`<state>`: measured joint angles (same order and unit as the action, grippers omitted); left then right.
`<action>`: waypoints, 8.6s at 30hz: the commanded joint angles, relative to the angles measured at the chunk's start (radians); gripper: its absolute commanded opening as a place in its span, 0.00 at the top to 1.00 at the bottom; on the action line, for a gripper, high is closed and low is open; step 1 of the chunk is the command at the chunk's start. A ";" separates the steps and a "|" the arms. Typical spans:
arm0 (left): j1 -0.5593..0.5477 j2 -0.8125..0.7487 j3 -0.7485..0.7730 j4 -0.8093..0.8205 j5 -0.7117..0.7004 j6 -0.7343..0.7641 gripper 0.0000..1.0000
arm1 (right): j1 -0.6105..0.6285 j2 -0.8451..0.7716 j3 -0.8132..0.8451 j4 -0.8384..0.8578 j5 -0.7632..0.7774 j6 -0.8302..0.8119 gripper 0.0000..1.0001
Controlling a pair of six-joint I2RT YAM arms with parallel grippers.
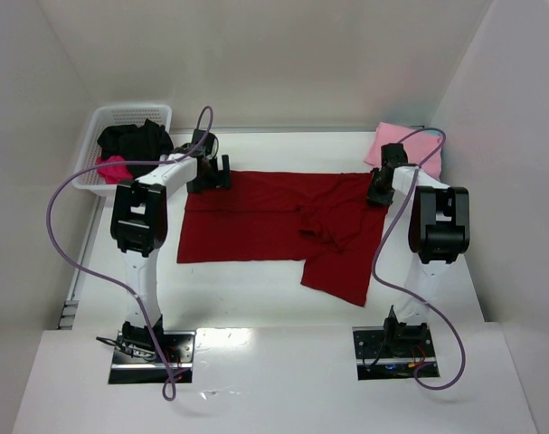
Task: Fold and stack the t-shirts
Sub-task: Fold the flattened tshirt in 1/3 of the way, then grap the side of the flattened tshirt closest away from the robot with both arms
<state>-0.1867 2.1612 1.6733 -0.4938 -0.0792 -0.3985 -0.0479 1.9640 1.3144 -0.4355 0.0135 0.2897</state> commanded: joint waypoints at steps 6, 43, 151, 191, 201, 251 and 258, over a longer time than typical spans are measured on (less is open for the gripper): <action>-0.002 0.043 -0.007 0.006 0.003 -0.003 0.01 | 0.010 -0.025 0.011 0.006 0.071 0.002 0.86; -0.002 -0.052 -0.087 -0.054 0.002 0.026 0.01 | -0.029 -0.148 0.031 0.000 0.019 -0.009 0.40; 0.018 -0.748 -0.569 -0.150 0.128 -0.091 0.01 | 0.447 -0.327 -0.293 -0.663 0.390 0.848 0.12; 0.046 -0.748 -0.560 -0.160 0.137 -0.072 0.01 | 0.505 -0.310 -0.403 -0.491 0.286 0.864 1.00; 0.046 -0.748 -0.541 -0.160 0.137 -0.072 0.01 | 0.577 -0.330 -0.432 -0.405 0.226 0.893 1.00; 0.055 -0.712 -0.508 -0.141 0.202 -0.045 0.01 | 0.620 -0.278 -0.277 -0.853 0.493 1.201 0.53; 0.055 -0.730 -0.517 -0.150 0.202 -0.045 0.01 | 0.620 -0.214 -0.268 -0.862 0.549 1.143 0.60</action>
<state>-0.1387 1.4456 1.1320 -0.6472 0.1070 -0.4667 0.5735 1.7409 1.0222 -1.2392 0.4793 1.4227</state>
